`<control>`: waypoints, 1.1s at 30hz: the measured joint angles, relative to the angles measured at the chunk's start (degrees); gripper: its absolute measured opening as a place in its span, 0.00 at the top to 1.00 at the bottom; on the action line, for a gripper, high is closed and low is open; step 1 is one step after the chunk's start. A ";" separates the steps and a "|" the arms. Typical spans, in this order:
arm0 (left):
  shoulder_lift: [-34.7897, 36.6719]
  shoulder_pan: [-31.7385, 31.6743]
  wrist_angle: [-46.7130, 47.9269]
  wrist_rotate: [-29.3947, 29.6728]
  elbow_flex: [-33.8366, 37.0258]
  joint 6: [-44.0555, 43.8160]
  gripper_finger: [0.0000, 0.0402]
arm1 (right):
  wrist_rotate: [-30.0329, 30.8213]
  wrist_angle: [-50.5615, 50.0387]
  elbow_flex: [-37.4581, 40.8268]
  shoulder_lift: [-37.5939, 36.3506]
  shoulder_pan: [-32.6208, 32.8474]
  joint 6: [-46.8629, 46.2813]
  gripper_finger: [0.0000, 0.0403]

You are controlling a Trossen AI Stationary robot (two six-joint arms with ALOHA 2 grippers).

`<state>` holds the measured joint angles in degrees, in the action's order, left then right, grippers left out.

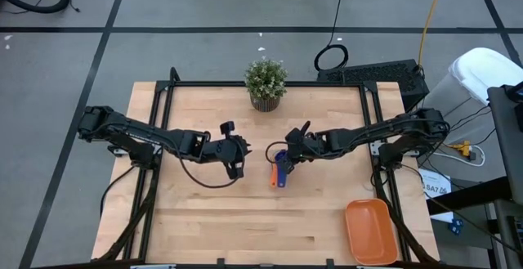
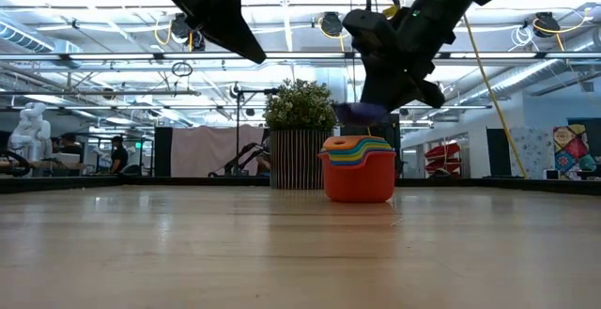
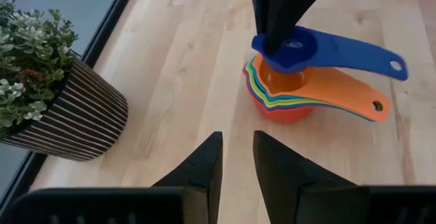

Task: Nest measuring cups in basket
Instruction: Put the nested measuring cups into the orange bin

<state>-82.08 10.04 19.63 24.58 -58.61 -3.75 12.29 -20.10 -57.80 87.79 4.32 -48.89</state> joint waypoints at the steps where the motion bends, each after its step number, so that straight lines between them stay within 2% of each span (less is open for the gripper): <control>1: 0.00 0.12 0.11 0.02 0.00 0.00 0.78 | 0.22 0.12 0.00 0.00 0.00 0.03 0.92; 8: -0.02 1.16 0.55 0.02 0.00 -0.04 0.78 | 1.17 0.11 0.00 0.00 0.00 -0.05 0.67; 14: -0.02 1.37 1.96 0.02 0.08 -1.86 0.78 | 1.17 0.11 0.02 0.00 0.00 0.26 0.55; 19: -0.04 1.36 0.32 0.11 4.27 -5.13 0.78 | 1.17 -0.91 0.02 0.00 0.27 1.97 0.54; 25: -0.07 2.07 -6.20 -0.09 13.39 -15.41 0.78 | 1.76 -8.29 0.07 -0.31 2.57 3.11 0.58; 28: -0.07 3.72 -12.35 -0.04 16.67 -19.28 0.78 | 6.48 -11.30 0.07 -1.93 5.33 4.47 0.61; 33: -0.07 6.22 -18.82 1.31 18.16 -19.05 0.78 | 19.82 -14.87 0.11 -8.56 10.28 6.73 0.65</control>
<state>-82.15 16.25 0.81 25.89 -40.45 -22.80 32.11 -34.97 -57.69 79.23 14.60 -42.16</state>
